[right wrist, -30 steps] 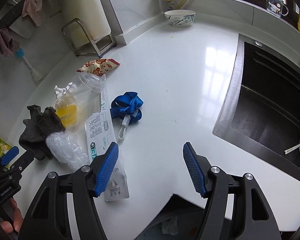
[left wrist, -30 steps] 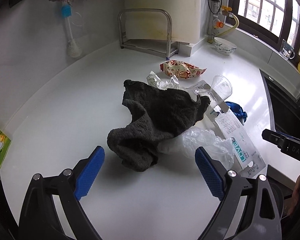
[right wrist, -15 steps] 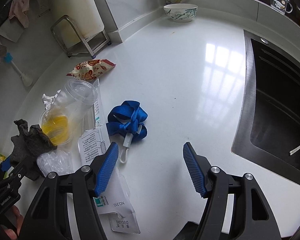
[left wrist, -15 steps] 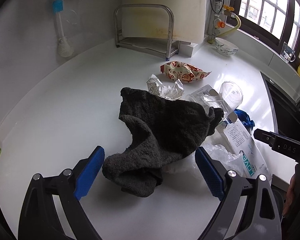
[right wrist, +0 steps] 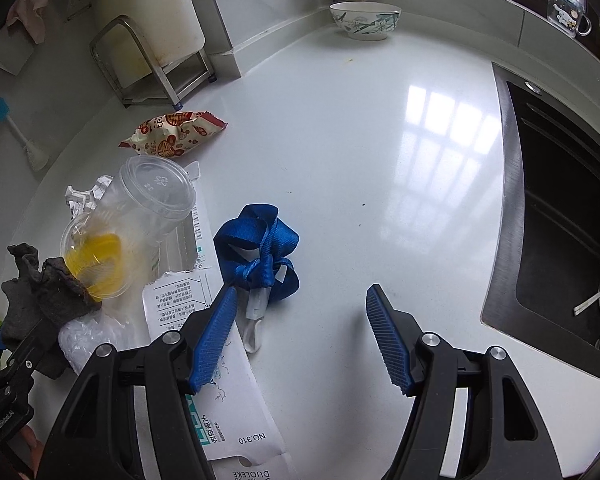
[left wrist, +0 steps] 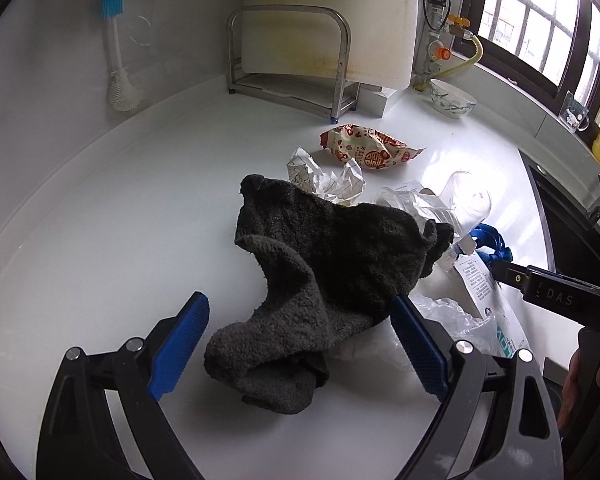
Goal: Collect trash
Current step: 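Grasp the blue ribbon with the right tool while the left tool grasps the dark grey cloth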
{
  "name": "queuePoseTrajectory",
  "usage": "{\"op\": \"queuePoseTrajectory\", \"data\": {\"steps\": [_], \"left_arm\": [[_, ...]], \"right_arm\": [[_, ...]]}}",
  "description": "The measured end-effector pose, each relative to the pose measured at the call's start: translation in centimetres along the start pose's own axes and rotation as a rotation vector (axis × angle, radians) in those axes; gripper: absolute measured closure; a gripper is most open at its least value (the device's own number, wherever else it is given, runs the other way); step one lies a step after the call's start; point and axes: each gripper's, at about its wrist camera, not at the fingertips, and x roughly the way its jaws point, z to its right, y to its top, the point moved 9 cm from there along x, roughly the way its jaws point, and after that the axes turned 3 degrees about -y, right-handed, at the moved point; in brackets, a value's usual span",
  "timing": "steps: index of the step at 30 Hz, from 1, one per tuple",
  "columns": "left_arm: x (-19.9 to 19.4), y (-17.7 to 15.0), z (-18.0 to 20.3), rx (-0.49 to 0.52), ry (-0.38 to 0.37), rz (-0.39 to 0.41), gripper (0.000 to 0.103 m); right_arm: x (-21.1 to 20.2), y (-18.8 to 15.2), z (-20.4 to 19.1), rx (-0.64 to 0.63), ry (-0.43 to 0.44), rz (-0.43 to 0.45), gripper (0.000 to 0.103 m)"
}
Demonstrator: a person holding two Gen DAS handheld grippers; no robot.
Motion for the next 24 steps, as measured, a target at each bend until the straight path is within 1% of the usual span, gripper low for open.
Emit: {"op": "queuePoseTrajectory", "data": {"steps": [5, 7, 9, 10, 11, 12, 13, 14, 15, 17, 18, 19, 20, 21, 22, 23, 24], "left_arm": [[0.2, 0.2, -0.1, -0.013, -0.019, 0.004, 0.013], [0.3, 0.3, -0.1, -0.016, -0.026, 0.006, 0.016], [0.3, 0.4, 0.1, -0.013, -0.035, 0.007, 0.026], [0.3, 0.4, 0.2, -0.011, -0.040, 0.007, 0.034], [0.3, 0.4, 0.4, -0.010, -0.044, 0.006, 0.039], [0.4, 0.4, 0.5, -0.009, -0.051, 0.004, 0.041], [0.4, 0.4, 0.6, -0.010, -0.058, 0.003, 0.045], [0.4, 0.4, 0.7, -0.013, -0.068, 0.001, 0.052], [0.4, 0.4, 0.8, -0.016, -0.076, -0.001, 0.053], [0.4, 0.4, 0.8, -0.025, -0.090, -0.003, 0.065], [0.3, 0.5, 0.8, -0.029, -0.095, -0.005, 0.067], [0.2, 0.5, 0.7, -0.032, -0.097, -0.006, 0.071], [0.2, 0.5, 0.7, -0.033, -0.099, -0.009, 0.074], [0.0, 0.5, 0.6, -0.036, -0.101, -0.009, 0.076], [-0.1, 0.5, 0.6, -0.038, -0.103, -0.009, 0.080], [-0.2, 0.5, 0.5, -0.037, -0.103, -0.010, 0.083], [-0.4, 0.5, 0.5, -0.036, -0.106, -0.010, 0.083]], "right_arm": [[0.1, 0.2, -0.6, -0.010, 0.014, 0.002, 0.039], [0.1, 0.2, -0.6, -0.011, 0.014, 0.009, 0.039], [0.1, 0.2, -0.8, -0.014, 0.021, 0.017, 0.041], [0.1, 0.2, -0.9, -0.016, 0.028, 0.019, 0.045], [0.0, 0.1, -1.0, -0.020, 0.033, 0.021, 0.048], [0.0, 0.2, -1.1, -0.025, 0.036, 0.022, 0.049], [0.0, 0.2, -1.3, -0.030, 0.041, 0.022, 0.052], [0.0, 0.2, -1.5, -0.035, 0.050, 0.022, 0.056], [0.0, 0.3, -1.7, -0.038, 0.058, 0.020, 0.059], [-0.1, 0.3, -1.9, -0.048, 0.070, 0.018, 0.069], [-0.1, 0.3, -2.0, -0.051, 0.072, 0.018, 0.074], [-0.2, 0.3, -2.1, -0.053, 0.075, 0.016, 0.082], [-0.2, 0.3, -2.1, -0.051, 0.078, 0.016, 0.084], [-0.3, 0.3, -2.0, -0.048, 0.082, 0.016, 0.084], [-0.4, 0.3, -2.0, -0.047, 0.085, 0.016, 0.090], [-0.4, 0.3, -2.0, -0.047, 0.087, 0.015, 0.091], [-0.5, 0.3, -2.0, -0.047, 0.090, 0.016, 0.091]]}}
